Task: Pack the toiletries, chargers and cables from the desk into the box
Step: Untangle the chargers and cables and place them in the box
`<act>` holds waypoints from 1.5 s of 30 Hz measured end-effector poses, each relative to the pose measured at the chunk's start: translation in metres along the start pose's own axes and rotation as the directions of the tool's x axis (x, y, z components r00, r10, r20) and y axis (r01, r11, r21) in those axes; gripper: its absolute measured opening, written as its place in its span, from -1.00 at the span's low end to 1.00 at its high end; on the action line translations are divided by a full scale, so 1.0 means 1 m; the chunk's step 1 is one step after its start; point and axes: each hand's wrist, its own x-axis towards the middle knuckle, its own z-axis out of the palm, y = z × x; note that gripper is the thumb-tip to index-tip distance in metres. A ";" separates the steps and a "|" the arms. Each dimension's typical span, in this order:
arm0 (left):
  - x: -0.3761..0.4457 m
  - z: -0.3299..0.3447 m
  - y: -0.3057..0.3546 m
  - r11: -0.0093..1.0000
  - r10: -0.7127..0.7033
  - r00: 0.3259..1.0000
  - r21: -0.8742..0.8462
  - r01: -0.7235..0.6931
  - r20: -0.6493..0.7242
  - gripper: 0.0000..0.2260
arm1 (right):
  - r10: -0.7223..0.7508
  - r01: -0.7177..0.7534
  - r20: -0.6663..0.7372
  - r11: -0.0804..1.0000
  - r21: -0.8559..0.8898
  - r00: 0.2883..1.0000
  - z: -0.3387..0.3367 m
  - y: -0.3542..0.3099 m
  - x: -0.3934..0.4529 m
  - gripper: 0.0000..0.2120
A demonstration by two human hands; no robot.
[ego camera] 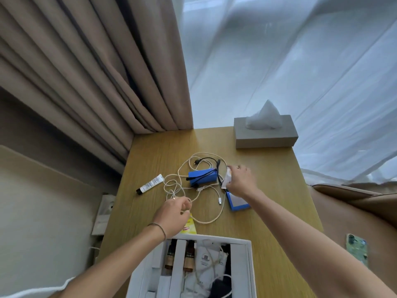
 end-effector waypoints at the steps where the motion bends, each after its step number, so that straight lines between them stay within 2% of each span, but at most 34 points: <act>1: 0.000 0.000 -0.003 1.000 -0.011 1.000 -0.002 0.011 0.006 -0.87 | 0.001 0.000 0.013 0.999 -0.039 1.000 0.003 0.001 0.006 -0.34; 6: 0.005 0.003 -0.016 0.996 -0.086 0.993 0.014 0.085 0.075 -0.89 | 0.023 -0.009 0.096 0.991 -0.137 0.995 0.011 0.009 0.024 -0.31; 9: 0.009 0.008 -0.024 0.991 -0.130 0.979 0.051 0.123 0.155 -0.89 | 0.002 0.007 0.056 0.985 -0.173 0.998 0.015 0.012 0.027 -0.39; 12: 0.014 0.010 -0.029 0.984 -0.175 0.957 0.087 0.159 0.232 -0.90 | -0.010 0.004 -0.029 0.983 -0.182 1.000 0.014 0.010 0.025 -0.64; 15: 0.022 0.011 -0.033 0.972 -0.232 0.929 0.117 0.206 0.289 -0.88 | -0.002 -0.009 -0.114 0.996 -0.094 0.994 0.007 0.009 0.021 -0.89; 17: 0.028 0.013 -0.034 0.967 -0.248 0.911 0.134 0.216 0.328 -0.82 | -0.006 0.001 -0.174 1.000 -0.028 0.985 0.001 0.010 0.017 -0.98; 21: 0.038 0.019 -0.034 0.973 -0.225 0.883 0.148 0.179 0.411 -0.61 | -0.028 0.076 -0.241 0.978 0.194 0.970 -0.011 0.006 -0.004 -0.78; 26: 0.045 0.027 -0.035 0.960 -0.244 0.901 0.223 0.171 0.359 -0.53 | -0.071 0.121 -0.146 0.920 0.372 0.987 -0.013 0.000 -0.039 -0.94; 32: 0.053 0.029 -0.033 0.933 -0.259 0.894 0.334 0.134 0.366 -0.64 | -0.100 0.125 -0.075 0.825 0.551 0.992 -0.019 -0.005 -0.074 -0.86; 37: 0.055 0.030 -0.027 0.928 -0.214 0.922 0.363 0.088 0.322 -0.79 | -0.089 0.107 -0.061 0.761 0.640 0.994 -0.031 -0.014 -0.096 -0.93; 41: 0.053 0.026 -0.027 0.949 -0.173 0.934 0.307 0.073 0.311 -0.80 | -0.084 0.095 -0.050 0.697 0.711 0.995 -0.041 -0.026 -0.117 -0.94; 45: 0.047 0.019 -0.030 0.984 -0.130 0.952 0.154 0.089 0.277 -0.90 | -0.081 0.079 -0.035 0.651 0.755 0.996 -0.045 -0.033 -0.136 -0.92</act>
